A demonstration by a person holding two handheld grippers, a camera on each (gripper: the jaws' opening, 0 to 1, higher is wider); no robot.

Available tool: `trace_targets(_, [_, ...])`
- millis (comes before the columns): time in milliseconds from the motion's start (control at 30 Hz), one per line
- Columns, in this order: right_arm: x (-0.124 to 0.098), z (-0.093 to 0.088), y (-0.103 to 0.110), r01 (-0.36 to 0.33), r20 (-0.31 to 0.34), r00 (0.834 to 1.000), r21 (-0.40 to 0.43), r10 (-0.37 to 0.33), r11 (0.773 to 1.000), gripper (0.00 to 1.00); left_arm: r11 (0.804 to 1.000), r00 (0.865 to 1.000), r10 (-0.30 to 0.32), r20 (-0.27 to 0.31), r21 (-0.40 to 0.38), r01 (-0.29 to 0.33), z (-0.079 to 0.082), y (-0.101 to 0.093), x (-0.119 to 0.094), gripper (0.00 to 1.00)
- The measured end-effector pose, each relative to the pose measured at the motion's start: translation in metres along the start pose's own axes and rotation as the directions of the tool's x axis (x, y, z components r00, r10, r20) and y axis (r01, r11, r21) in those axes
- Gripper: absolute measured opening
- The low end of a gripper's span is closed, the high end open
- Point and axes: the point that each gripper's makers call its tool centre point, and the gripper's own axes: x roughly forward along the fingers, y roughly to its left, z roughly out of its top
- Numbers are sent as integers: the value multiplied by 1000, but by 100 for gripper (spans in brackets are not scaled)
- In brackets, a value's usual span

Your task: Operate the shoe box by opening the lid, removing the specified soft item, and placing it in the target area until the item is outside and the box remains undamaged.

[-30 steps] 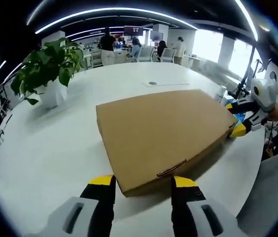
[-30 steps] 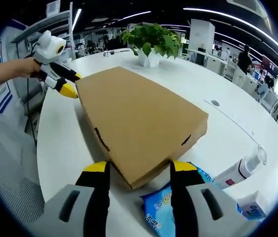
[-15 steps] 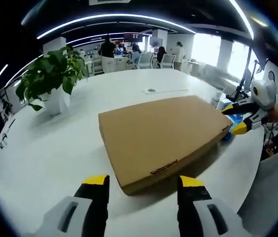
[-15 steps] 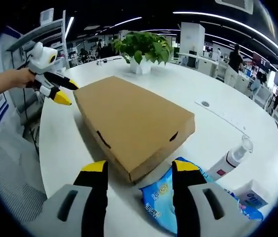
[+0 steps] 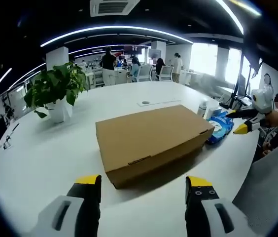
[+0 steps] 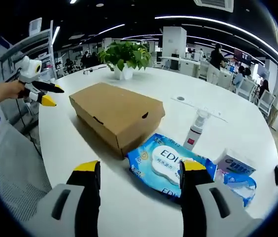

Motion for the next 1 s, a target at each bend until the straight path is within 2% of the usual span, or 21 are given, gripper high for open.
trace_targets(167, [-21, -9, -8, 42, 1, 999, -4, -42, 999, 67, 1000, 1000, -24, 16, 11, 23, -1, -20, -9, 77])
trace_targets(433, [-54, -16, -15, 86, 26, 996, 22, -86, 996, 74, 999, 997, -38, 67, 8, 37, 5, -39, -26, 88])
trace_targets(600, [-68, -24, -15, 96, 20, 995, 49, -97, 994, 83, 999, 996, -49, 70, 18, 48, -2, -50, -35, 94])
trace_targets(733, [-82, -29, -18, 119, 31, 992, 64, -121, 991, 85, 999, 995, -52, 82, 17, 51, -9, -53, -43, 100])
trace_targets(1000, [-103, -39, -18, 133, 37, 990, 83, -137, 988, 95, 999, 993, -45, 112, -22, 47, -12, -57, -58, 100])
